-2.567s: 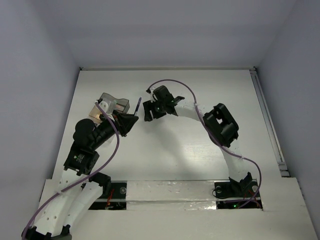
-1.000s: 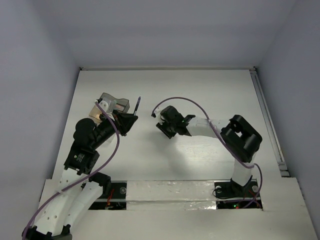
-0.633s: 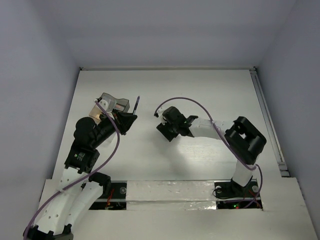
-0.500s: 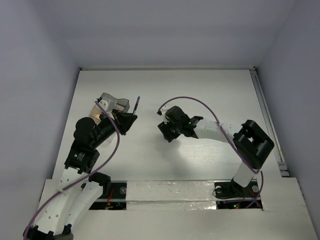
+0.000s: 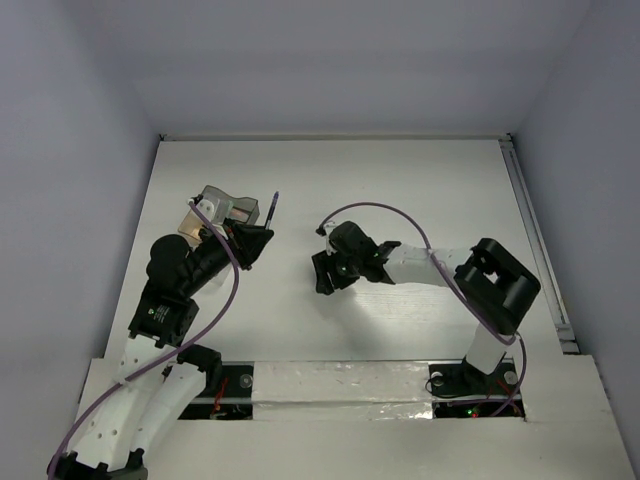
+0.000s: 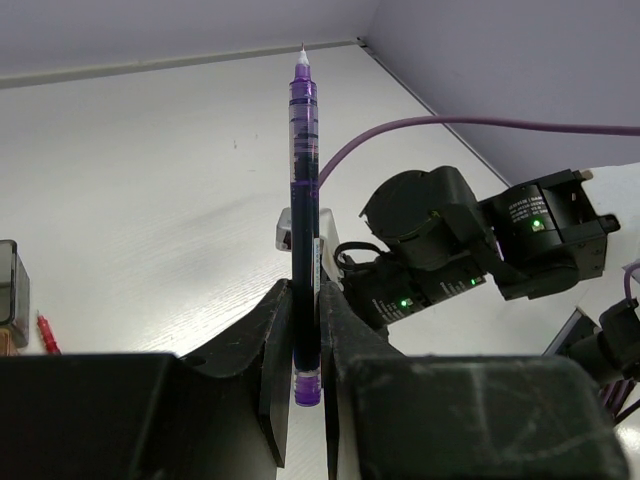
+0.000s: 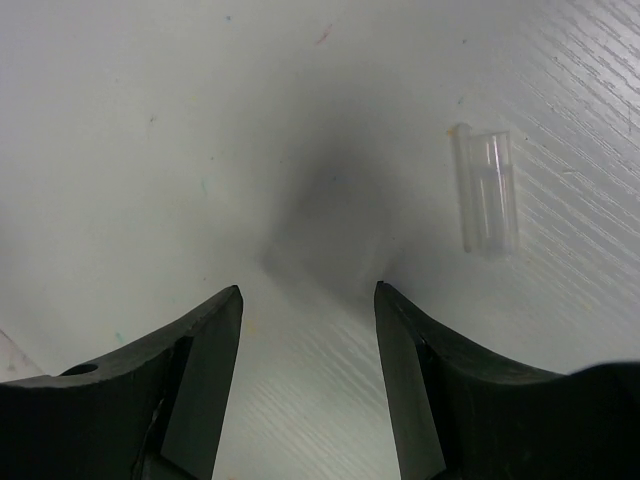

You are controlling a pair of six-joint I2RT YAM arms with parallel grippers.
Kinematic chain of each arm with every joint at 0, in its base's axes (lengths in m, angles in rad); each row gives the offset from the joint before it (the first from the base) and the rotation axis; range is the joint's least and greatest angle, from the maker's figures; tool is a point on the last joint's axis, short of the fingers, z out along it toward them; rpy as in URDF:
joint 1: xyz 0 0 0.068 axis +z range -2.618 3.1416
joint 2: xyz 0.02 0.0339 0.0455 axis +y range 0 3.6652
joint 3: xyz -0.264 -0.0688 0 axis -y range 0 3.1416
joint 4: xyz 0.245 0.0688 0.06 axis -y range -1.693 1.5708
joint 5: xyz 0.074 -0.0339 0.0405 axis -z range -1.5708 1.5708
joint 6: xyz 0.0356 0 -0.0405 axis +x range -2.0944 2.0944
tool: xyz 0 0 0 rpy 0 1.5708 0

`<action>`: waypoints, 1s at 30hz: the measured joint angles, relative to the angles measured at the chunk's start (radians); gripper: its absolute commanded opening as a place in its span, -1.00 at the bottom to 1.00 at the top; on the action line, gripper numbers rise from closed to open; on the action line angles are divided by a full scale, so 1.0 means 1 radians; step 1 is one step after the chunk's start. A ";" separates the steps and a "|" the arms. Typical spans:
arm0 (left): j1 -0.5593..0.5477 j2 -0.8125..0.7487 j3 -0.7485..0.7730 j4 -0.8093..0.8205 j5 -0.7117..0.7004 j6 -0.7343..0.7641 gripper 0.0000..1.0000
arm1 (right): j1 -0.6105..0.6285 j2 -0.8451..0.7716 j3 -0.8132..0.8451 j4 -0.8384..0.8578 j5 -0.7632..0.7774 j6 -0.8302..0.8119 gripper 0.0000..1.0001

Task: Sort the stationery into containers
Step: Move the pen cap to the center of the board.

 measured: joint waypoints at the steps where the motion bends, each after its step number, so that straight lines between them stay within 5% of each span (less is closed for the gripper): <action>1: 0.000 0.000 0.000 0.000 0.000 0.000 -1.00 | 0.000 0.007 0.007 0.000 0.019 0.004 0.24; 16: 0.000 0.005 0.000 0.000 0.000 0.000 -1.00 | -0.051 0.070 0.099 -0.035 0.240 0.018 0.30; 30: 0.000 0.011 0.000 0.000 0.000 0.000 -1.00 | -0.074 0.189 0.261 -0.050 0.247 -0.018 0.33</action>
